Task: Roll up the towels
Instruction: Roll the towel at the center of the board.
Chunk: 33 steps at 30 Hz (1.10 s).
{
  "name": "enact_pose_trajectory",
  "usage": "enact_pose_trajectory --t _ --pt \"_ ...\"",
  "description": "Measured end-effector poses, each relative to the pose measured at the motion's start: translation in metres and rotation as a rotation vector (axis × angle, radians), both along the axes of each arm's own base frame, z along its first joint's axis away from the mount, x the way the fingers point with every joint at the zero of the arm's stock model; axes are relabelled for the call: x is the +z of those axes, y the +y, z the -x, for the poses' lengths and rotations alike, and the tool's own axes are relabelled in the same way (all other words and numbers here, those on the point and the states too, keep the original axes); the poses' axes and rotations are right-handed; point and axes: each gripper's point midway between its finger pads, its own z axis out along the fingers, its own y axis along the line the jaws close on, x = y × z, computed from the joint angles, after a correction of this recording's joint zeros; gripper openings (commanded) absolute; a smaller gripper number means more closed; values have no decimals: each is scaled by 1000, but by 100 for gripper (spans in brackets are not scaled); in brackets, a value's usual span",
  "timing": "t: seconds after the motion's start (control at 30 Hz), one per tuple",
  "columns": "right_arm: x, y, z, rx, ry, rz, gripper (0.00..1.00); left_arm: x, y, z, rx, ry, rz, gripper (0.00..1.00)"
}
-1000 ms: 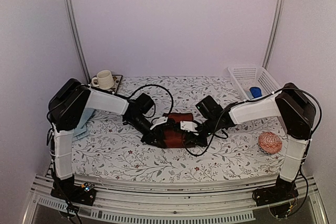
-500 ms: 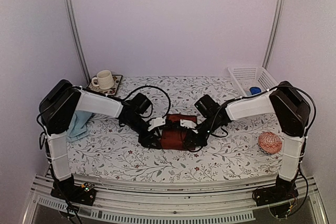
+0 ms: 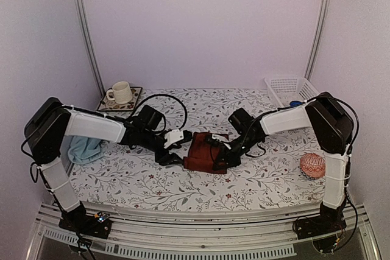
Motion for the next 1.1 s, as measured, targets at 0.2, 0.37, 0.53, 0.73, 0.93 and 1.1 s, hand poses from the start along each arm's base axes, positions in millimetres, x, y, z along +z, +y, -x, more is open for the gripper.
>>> enact_pose_trajectory --t 0.2,0.37,0.53,0.73,0.93,1.1 --pt "-1 -4 -9 -41 81 -8 15 -4 -3 11 -61 -141 6 66" --pt "-2 -8 -20 -83 134 -6 15 0 -12 22 -130 -277 32 66" --pt "-4 -8 -23 -103 184 -2 16 3 -22 27 -186 -382 50 66" --pt "-5 -8 -24 -116 216 4 16 9 -32 33 -244 -483 70 66" --pt "-5 -7 -25 -124 235 6 16 10 -41 41 -311 -524 77 66" --pt "-5 -7 -25 -129 244 10 16 -3 -46 38 -365 -556 43 64"
